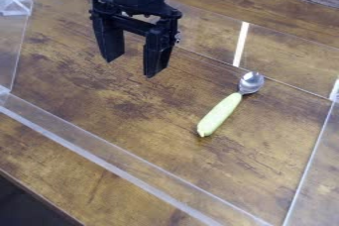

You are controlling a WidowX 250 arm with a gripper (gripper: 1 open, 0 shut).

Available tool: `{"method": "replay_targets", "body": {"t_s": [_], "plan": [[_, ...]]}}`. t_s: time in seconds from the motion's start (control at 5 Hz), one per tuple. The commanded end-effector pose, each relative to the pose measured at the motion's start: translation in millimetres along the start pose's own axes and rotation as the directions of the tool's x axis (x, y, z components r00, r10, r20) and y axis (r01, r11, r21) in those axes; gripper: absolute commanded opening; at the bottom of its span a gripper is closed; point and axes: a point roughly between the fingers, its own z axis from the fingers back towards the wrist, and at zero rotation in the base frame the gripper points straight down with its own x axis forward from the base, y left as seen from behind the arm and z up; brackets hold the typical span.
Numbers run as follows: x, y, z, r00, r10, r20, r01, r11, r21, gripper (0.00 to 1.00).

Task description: Move the green spoon to the left

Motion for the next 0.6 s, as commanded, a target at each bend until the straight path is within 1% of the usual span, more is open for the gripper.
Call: {"method": "replay_targets", "body": {"t_s": [0.0, 0.2, 0.4], "plan": [[1.5, -5.3, -15.1, 0.999, 0.043, -0.033, -0.044, 0.999, -0.01, 1.0], [12.0, -34.3, -26.0, 0.999, -0.027, -0.018, 0.027, 1.0, -0.006, 1.0], [31.8, -68.2, -37.4, 0.99, -0.142, 0.003, 0.142, 0.99, 0.011, 1.0]]}}
